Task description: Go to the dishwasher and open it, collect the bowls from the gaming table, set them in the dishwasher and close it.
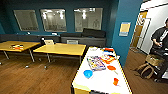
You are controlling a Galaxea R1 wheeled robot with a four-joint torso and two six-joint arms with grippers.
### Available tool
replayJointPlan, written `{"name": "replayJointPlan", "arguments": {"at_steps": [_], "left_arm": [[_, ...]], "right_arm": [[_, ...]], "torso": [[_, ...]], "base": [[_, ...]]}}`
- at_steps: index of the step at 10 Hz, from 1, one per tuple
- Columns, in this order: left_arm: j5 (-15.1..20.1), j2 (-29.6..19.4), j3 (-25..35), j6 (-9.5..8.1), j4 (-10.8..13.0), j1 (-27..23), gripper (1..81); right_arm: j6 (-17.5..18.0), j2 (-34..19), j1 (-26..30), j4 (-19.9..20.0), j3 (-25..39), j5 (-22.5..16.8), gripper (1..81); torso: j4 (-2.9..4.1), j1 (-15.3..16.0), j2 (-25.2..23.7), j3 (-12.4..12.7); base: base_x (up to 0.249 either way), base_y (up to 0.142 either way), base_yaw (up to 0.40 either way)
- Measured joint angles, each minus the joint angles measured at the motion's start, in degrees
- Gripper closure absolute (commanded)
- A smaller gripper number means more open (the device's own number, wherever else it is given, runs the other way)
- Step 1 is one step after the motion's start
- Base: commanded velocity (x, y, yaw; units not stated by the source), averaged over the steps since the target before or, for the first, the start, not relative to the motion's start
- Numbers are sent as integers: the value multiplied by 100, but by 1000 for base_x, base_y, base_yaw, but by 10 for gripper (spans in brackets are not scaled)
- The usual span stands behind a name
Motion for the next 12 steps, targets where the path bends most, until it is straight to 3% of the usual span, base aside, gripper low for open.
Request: {"name": "replayJointPlan", "arguments": {"at_steps": [6,12], "left_arm": [[-2,17,11,0,-1,0,10],[2,11,5,0,-1,0,10]], "right_arm": [[0,-11,0,0,-2,-5,10],[0,-12,0,0,-13,-2,10]], "torso": [[0,0,0,0],[0,0,0,0]], "base": [[0,77,0],[0,0,0]]}}
